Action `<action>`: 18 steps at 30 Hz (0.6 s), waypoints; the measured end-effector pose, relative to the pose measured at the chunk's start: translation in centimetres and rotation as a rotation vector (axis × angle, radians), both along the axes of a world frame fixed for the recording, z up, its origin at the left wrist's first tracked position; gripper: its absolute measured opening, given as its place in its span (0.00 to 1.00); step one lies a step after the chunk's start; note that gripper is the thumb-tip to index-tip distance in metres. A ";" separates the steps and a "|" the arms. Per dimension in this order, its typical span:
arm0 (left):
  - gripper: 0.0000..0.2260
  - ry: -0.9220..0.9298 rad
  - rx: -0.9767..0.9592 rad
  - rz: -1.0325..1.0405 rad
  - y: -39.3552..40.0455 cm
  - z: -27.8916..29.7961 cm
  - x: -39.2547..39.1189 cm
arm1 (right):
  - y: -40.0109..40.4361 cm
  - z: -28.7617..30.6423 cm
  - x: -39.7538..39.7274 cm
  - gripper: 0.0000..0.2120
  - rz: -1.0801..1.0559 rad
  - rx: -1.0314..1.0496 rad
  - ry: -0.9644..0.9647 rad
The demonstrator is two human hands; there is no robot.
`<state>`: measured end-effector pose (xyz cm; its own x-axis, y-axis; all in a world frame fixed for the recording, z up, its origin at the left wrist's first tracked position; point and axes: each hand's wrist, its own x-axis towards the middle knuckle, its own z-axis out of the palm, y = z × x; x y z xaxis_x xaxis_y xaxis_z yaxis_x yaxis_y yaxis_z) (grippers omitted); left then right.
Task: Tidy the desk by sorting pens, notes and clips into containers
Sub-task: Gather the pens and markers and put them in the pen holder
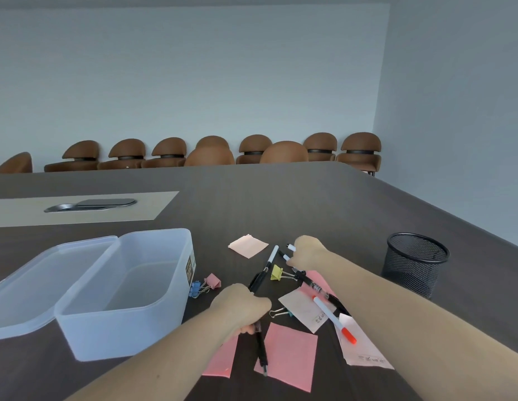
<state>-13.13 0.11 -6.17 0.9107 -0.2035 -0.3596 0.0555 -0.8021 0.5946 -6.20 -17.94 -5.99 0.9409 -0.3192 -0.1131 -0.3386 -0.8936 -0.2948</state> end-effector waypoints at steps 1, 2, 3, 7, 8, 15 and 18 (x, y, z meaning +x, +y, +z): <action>0.09 -0.002 -0.034 0.018 0.2 0.0 0.3 | -0.1 0.0 0.1 0.16 -0.003 -0.004 0.014; 0.08 -0.016 -0.057 0.038 0.3 0.0 0.6 | -0.1 0.1 0.1 0.16 -0.009 -0.004 0.022; 0.06 -0.035 -0.067 0.057 0.4 -0.1 1.1 | -0.2 0.1 0.2 0.15 -0.014 0.003 0.022; 0.04 -0.045 -0.174 0.104 -0.2 0.3 2.0 | -0.7 0.1 0.1 0.14 -0.029 0.084 -0.021; 0.05 -0.046 -0.205 0.083 -0.6 0.5 2.1 | -1.1 0.2 -0.1 0.14 -0.049 0.128 -0.049; 0.06 -0.224 -0.193 -0.162 -4.5 1.7 4.2 | -4.8 1.2 -1.5 0.09 -0.219 0.365 -0.114; 0.06 -0.256 -0.193 -0.238 -6.2 1.7 5.0 | -6.4 0.7 -2.0 0.09 -0.257 0.436 -0.112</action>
